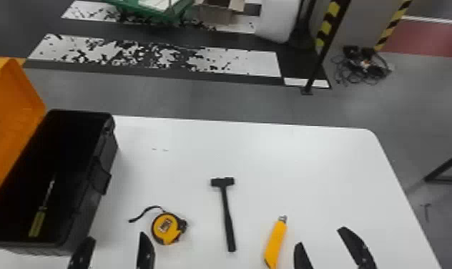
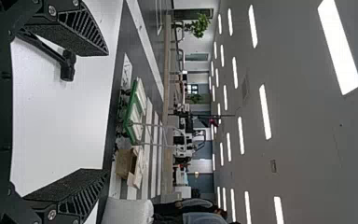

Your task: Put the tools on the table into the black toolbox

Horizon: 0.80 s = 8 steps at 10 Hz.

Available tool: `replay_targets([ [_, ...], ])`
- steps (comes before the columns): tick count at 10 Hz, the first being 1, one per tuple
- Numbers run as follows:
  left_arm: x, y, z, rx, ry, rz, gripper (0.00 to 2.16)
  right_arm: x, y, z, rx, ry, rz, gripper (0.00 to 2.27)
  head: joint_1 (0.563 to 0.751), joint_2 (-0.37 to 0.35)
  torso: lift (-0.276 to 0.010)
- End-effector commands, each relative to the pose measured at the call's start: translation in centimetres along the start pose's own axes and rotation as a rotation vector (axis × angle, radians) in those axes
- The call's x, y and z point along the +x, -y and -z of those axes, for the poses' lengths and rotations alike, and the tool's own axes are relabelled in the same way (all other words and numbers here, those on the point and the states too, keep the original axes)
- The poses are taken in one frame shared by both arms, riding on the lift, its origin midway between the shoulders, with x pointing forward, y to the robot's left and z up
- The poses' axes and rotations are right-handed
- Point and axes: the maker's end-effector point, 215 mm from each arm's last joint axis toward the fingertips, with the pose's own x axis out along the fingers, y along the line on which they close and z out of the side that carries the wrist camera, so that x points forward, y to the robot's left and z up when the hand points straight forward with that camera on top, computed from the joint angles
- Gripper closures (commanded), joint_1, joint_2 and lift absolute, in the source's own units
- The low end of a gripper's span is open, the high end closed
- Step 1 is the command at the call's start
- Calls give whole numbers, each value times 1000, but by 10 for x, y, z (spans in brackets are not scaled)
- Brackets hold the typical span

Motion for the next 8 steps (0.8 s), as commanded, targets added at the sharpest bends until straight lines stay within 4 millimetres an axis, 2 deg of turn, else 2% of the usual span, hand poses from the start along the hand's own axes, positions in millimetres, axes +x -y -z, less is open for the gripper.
replay_targets([
  [1,0,-1,0,0,-1,-1,83,0,0,-1,0,4,2,117,695,-103,-39],
  [8,1,-2,1,-4,-5,-4,83,1,1,1,2,0,6,117,695,-104,-39],
])
